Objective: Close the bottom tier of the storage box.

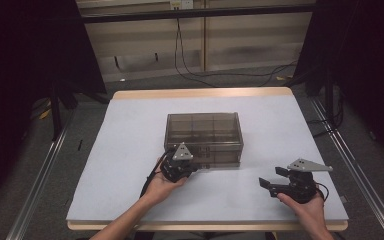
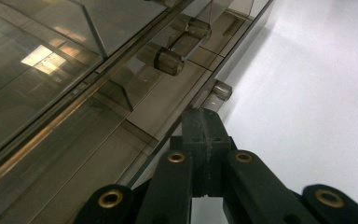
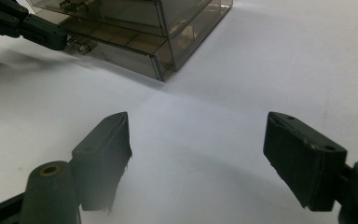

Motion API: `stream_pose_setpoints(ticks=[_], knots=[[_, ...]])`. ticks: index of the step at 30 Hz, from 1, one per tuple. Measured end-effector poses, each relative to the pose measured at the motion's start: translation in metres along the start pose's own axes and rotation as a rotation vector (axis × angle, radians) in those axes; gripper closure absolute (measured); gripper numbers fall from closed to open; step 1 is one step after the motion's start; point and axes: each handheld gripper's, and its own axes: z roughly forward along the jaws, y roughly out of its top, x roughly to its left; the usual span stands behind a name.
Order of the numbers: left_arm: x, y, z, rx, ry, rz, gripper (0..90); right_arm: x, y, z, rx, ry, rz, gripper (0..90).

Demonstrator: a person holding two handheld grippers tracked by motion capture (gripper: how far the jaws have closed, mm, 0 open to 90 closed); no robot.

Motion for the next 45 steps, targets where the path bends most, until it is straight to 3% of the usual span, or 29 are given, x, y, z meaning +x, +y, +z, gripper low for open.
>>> stream_pose_setpoints(ticks=[2, 3, 4, 5, 20, 25, 27, 37, 45], knots=[[-0.0003, 0.0005, 0.0018, -0.014, 0.009, -0.013, 90.0, -0.0001, 0.0001, 0.0, -0.001, 0.001, 0.001, 22.9], [0.0017, 0.0015, 0.001, 0.006, 0.012, 0.003, 90.0, -0.0001, 0.0001, 0.0001, -0.001, 0.0, 0.0, 22.9], [0.002, 0.0011, 0.0031, -0.018, 0.014, -0.015, 90.0, 0.0, 0.0, 0.0001, 0.0, 0.0, 0.0, 22.9], [0.0023, 0.0016, 0.0022, -0.003, 0.022, -0.011, 90.0, 0.0002, 0.0001, 0.0, 0.0, -0.001, 0.002, 22.9], [0.0053, 0.0021, 0.0034, 0.003, 0.025, -0.014, 90.0, 0.0002, 0.0003, 0.0006, 0.001, -0.001, 0.002, 22.9], [0.0064, 0.0026, 0.0063, -0.02, 0.029, -0.034, 90.0, 0.0002, 0.0001, 0.0003, 0.001, 0.0, 0.002, 22.9], [0.0074, 0.0035, 0.0051, 0.003, 0.033, -0.017, 90.0, -0.0004, 0.0001, 0.0004, 0.001, -0.001, 0.003, 22.9], [0.0093, 0.0048, 0.0081, -0.01, 0.038, -0.054, 90.0, 0.0005, 0.0002, 0.0007, 0.003, 0.001, 0.003, 22.9], [0.008, 0.0053, 0.0076, 0.006, 0.059, -0.017, 90.0, 0.001, 0.0004, 0.0017, 0.003, 0.005, 0.0, 22.9]])
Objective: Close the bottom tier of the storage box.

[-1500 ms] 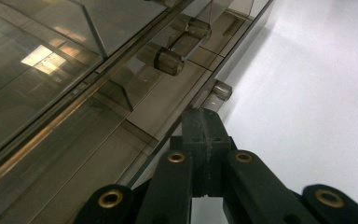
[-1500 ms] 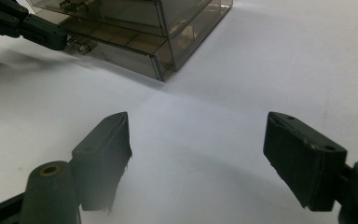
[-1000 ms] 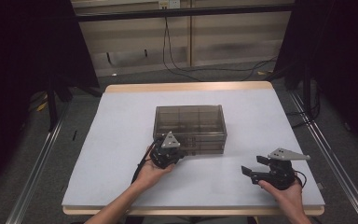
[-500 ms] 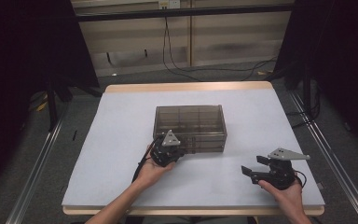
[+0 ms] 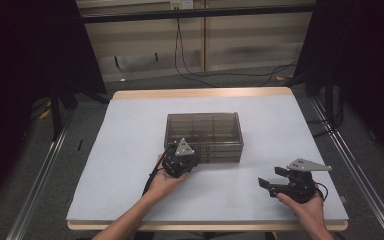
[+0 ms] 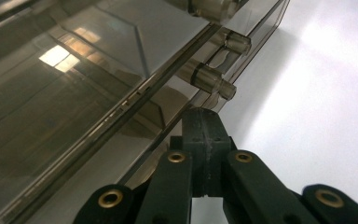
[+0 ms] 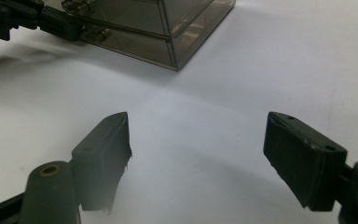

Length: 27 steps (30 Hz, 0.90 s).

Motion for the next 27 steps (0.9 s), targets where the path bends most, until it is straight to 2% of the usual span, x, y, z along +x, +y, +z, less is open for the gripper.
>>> stream_pose_setpoints(ticks=[2, 6, 7, 10, 11, 12, 13, 18, 19, 20, 23, 24, 27], knots=[[0.0, -0.001, 0.002, -0.026, -0.007, -0.015, 90.0, 0.0, 0.0, 0.0, 0.001, -0.001, 0.001, 22.9], [0.002, -0.002, 0.001, -0.016, -0.021, -0.023, 89.8, -0.001, 0.0, 0.0, -0.001, 0.002, 0.002, 22.8], [0.001, -0.002, -0.001, -0.004, -0.014, -0.025, 88.9, -0.001, 0.0, -0.001, -0.002, 0.002, 0.002, 22.8], [0.0, -0.002, -0.003, 0.0, -0.015, -0.023, 83.7, -0.001, 0.0, -0.001, -0.002, 0.0, 0.006, 22.8], [-0.001, -0.003, -0.003, -0.016, -0.016, -0.031, 82.5, -0.002, 0.0, -0.001, -0.003, 0.0, 0.007, 22.8], [-0.001, -0.002, -0.005, -0.005, -0.014, -0.023, 81.5, -0.002, 0.0, -0.001, -0.004, -0.002, 0.007, 22.8], [-0.001, -0.003, -0.007, -0.019, -0.011, -0.021, 79.6, -0.001, 0.0, -0.001, -0.004, 0.001, 0.007, 22.8], [0.0, -0.006, -0.017, -0.021, -0.026, -0.019, 69.9, -0.002, 0.0, -0.002, -0.005, 0.003, 0.007, 22.8], [0.0, -0.007, -0.021, -0.008, -0.021, -0.015, 68.7, -0.002, 0.0, -0.002, -0.005, 0.003, 0.008, 22.8], [0.0, -0.008, -0.023, -0.019, -0.024, -0.017, 66.4, -0.002, 0.0, -0.001, -0.003, 0.002, 0.008, 22.8], [0.0, -0.01, -0.029, -0.021, -0.023, -0.022, 56.5, -0.001, 0.0, 0.0, -0.004, 0.004, 0.007, 22.8], [0.001, -0.011, -0.03, -0.04, -0.024, -0.032, 52.8, -0.001, 0.0, 0.0, -0.005, 0.004, 0.007, 22.8], [0.002, -0.013, -0.037, -0.034, -0.024, -0.041, 42.5, -0.001, 0.0, 0.0, -0.006, 0.005, 0.01, 22.8]])
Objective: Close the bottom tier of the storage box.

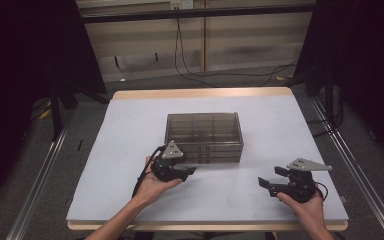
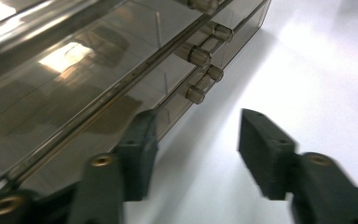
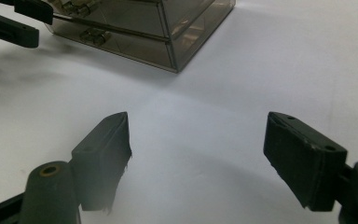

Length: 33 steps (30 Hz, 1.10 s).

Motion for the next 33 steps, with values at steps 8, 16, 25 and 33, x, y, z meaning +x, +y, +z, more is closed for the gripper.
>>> stream_pose_setpoints(ticks=[8, 16, 25, 33], knots=[[0.0, -0.004, -0.015, -0.019, 0.025, -0.02, 16.5, -0.001, 0.0, 0.0, -0.004, 0.005, 0.006, 22.8], [0.0, -0.014, -0.035, -0.052, 0.023, -0.014, 8.1, -0.001, 0.001, 0.001, -0.007, 0.007, 0.005, 21.3], [0.001, -0.032, -0.059, -0.075, 0.031, -0.027, 4.5, 0.0, 0.001, 0.0, -0.02, 0.001, 0.001, 17.4], [-0.004, -0.048, -0.079, -0.091, 0.03, -0.046, 3.9, 0.002, 0.001, -0.001, -0.022, -0.009, -0.008, 16.1]])
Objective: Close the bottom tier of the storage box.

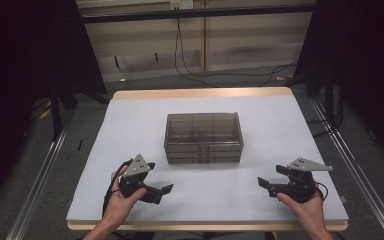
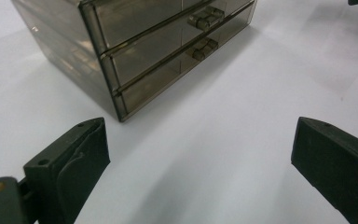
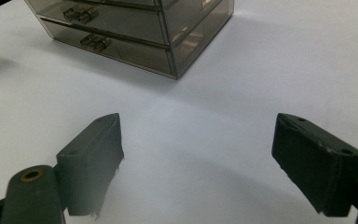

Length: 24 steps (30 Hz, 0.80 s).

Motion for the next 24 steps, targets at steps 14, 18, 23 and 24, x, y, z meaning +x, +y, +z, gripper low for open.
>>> stream_pose_setpoints(ticks=[14, 18, 23, 24], knots=[[0.0, -0.032, -0.033, -0.004, 0.092, -0.097, 4.0, 0.001, 0.0, -0.003, 0.001, 0.0, -0.002, 16.1], [0.001, -0.043, -0.043, -0.01, 0.104, -0.09, 3.9, 0.001, 0.0, -0.003, 0.002, 0.001, -0.001, 15.9], [0.012, -0.052, -0.052, -0.054, 0.119, -0.098, 3.7, 0.0, 0.0, -0.003, 0.002, 0.005, 0.0, 15.6], [0.013, -0.053, -0.054, -0.067, 0.129, -0.097, 3.3, 0.001, 0.0, -0.003, 0.001, 0.006, 0.0, 15.6]])
